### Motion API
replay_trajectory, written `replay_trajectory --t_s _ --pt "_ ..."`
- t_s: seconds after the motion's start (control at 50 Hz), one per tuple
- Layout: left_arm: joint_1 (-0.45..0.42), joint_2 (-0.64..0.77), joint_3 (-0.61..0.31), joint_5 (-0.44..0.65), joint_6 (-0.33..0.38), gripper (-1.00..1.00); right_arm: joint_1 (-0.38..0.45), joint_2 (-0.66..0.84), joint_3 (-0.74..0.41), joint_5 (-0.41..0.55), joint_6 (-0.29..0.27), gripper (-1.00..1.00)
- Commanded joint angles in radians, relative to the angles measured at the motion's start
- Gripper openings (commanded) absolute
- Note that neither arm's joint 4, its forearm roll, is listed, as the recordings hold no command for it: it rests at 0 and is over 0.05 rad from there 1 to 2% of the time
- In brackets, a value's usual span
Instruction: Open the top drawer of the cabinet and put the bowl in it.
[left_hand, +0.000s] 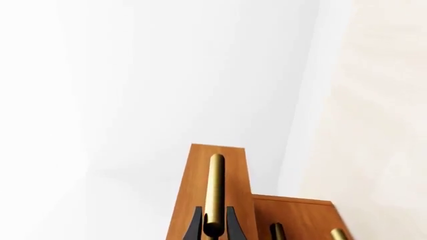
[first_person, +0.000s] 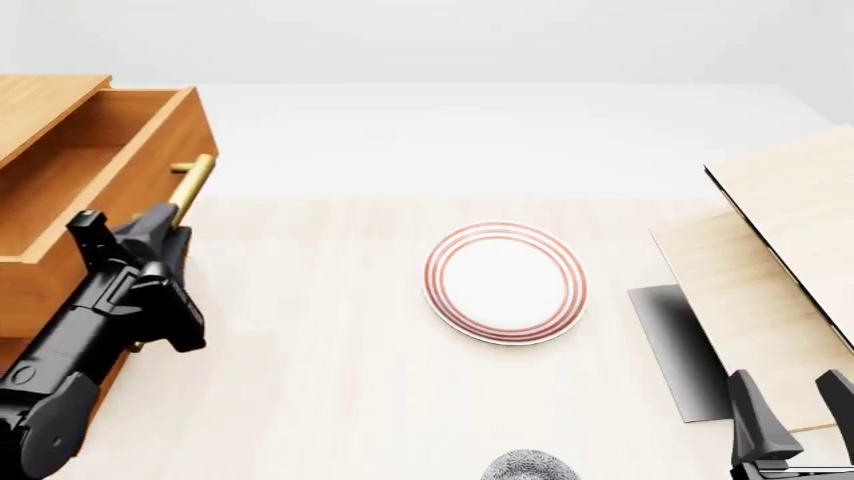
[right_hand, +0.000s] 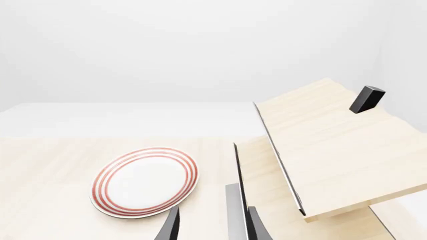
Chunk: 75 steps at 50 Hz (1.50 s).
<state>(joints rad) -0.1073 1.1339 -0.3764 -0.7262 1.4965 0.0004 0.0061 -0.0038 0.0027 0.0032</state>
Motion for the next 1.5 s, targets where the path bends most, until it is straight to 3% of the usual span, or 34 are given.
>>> replay_trajectory --t_s 0.02,0.1,0.14,0.34,0.38,0.48,0.5,0.9,1.04,1.08,1.14,1.2,1.22,1.24,1.26,1.3,1.42,1.44,1.5 --pt "-0.101 -0.002 -0.028 -0.004 -0.005 -1.0 0.0 0.0 0.0 -0.001 -0.001 1.0" --pt "-0.116 0.03 0.002 -0.068 0.026 -1.0 0.0 0.0 0.0 -0.001 -0.001 1.0" --pt "-0.132 0.023 -0.006 -0.05 0.007 -1.0 0.0 0.0 0.0 -0.001 -0.001 1.0" --pt "-0.148 0.012 0.009 -0.061 0.026 -1.0 0.0 0.0 0.0 -0.001 -0.001 1.0" --pt "-0.153 0.028 0.042 -0.119 0.054 -1.0 0.0 0.0 0.0 -0.001 -0.001 1.0" --pt "-0.174 0.016 0.047 -0.098 0.044 -1.0 0.0 0.0 0.0 -0.001 -0.001 1.0" --pt "-0.179 0.014 0.047 -0.09 0.041 1.0 0.0 -0.001 0.0 -0.001 -0.001 1.0" --pt "-0.28 0.027 0.057 -0.124 0.05 1.0 0.0 0.0 0.0 -0.001 -0.001 1.0" --pt "-0.278 -0.085 0.011 0.035 -0.036 1.0 0.0 -0.001 0.0 -0.001 -0.001 1.0" --pt "-0.255 -0.152 -0.011 0.14 -0.104 1.0 0.0 0.0 0.0 -0.001 -0.001 1.0" --pt "-0.241 -0.195 -0.015 0.189 -0.153 1.0 0.0 -0.001 0.0 -0.001 -0.001 1.0" --pt "-0.203 -0.268 -0.06 0.354 -0.256 1.0 0.0 0.0 0.0 -0.001 -0.001 1.0" --pt "-0.203 -0.269 -0.061 0.356 -0.256 1.0 0.0 0.0 0.0 -0.001 -0.001 1.0" --pt "-0.2 -0.281 -0.116 0.444 -0.318 1.0 0.0 -0.001 0.0 -0.001 -0.001 1.0" --pt "-0.197 -0.296 -0.123 0.464 -0.34 1.0 0.0 0.0 0.0 -0.001 -0.001 1.0" --pt "-0.215 -0.285 -0.184 0.542 -0.42 1.0 0.0 0.0 0.0 -0.001 -0.001 1.0" --pt "-0.209 -0.23 -0.284 0.691 -0.543 1.0 0.0 0.0 0.0 -0.001 -0.001 1.0" --pt "-0.219 -0.21 -0.331 0.733 -0.599 1.0 0.0 -0.001 0.0 -0.001 -0.001 1.0" --pt "-0.219 -0.203 -0.362 0.764 -0.63 1.0 0.0 0.0 0.0 -0.001 -0.001 1.0"
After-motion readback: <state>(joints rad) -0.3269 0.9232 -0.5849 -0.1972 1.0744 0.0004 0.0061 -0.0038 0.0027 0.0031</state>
